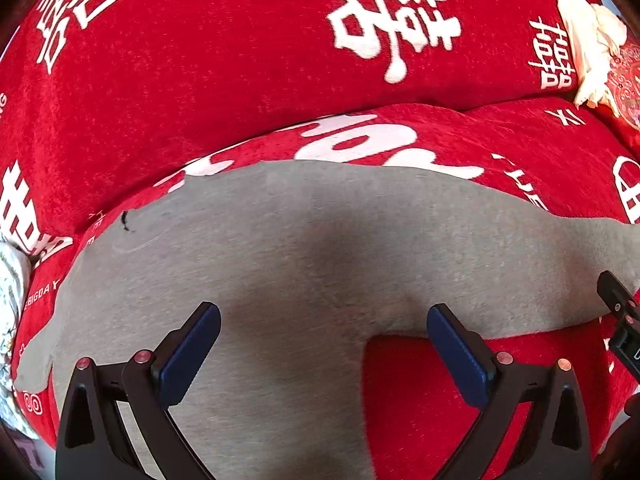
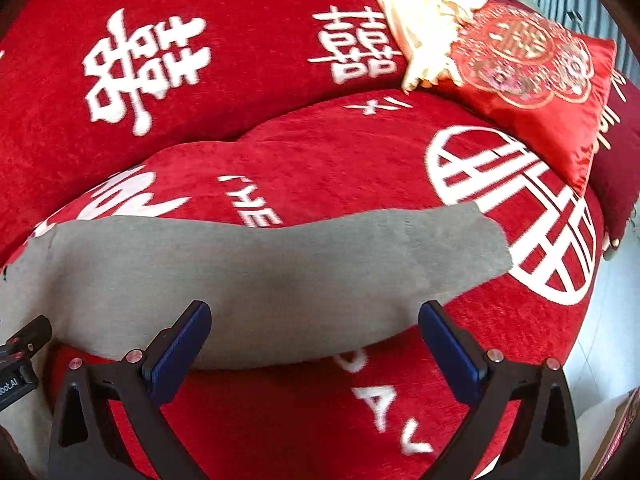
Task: Fold small clothes
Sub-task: 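Move the right gripper along the sweater sleeve toward its cuff, then close the right gripper on the sleeve cuff and lift it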
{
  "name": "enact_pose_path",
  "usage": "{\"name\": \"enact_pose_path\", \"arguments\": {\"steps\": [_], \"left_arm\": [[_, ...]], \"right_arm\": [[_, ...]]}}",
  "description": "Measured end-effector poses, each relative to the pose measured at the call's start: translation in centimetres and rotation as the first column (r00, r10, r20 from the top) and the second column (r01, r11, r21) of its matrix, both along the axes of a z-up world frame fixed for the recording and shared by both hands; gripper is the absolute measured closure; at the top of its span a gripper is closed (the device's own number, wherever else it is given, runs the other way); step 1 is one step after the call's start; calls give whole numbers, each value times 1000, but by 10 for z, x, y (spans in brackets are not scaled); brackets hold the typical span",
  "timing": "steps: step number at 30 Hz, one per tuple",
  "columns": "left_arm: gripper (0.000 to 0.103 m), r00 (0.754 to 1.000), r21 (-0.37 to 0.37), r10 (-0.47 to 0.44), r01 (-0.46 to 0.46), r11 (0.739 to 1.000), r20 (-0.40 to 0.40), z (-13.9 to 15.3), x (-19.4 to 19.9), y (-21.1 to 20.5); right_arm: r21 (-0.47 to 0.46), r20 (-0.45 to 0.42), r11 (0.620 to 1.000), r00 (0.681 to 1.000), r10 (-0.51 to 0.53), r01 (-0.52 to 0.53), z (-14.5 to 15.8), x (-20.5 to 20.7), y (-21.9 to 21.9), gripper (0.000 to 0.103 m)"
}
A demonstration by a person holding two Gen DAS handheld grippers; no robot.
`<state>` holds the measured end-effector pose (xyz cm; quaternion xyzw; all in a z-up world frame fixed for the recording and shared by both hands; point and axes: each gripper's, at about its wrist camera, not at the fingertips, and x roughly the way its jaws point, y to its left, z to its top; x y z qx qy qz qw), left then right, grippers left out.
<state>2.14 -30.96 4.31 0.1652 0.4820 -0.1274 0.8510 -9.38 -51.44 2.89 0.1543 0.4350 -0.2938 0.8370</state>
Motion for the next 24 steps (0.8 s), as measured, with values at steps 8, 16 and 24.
{"name": "enact_pose_path", "arguments": {"steps": [8,16,24], "left_arm": [[0,999,11,-32,32,999,-14,-10,-1,-28],[0,999,21,-26,27,999,-27,-19,1,-32],[0,998,-6,53,-53,999,-41,-18,18,-3]], "right_arm": [[21,-11,992,992,-125,125,-19,-29,-47,0],[-4,27,990,989,-143,143,-31,-14,-79,0],[-52,28,998,999,-32,34,-26,5,-88,88]]}}
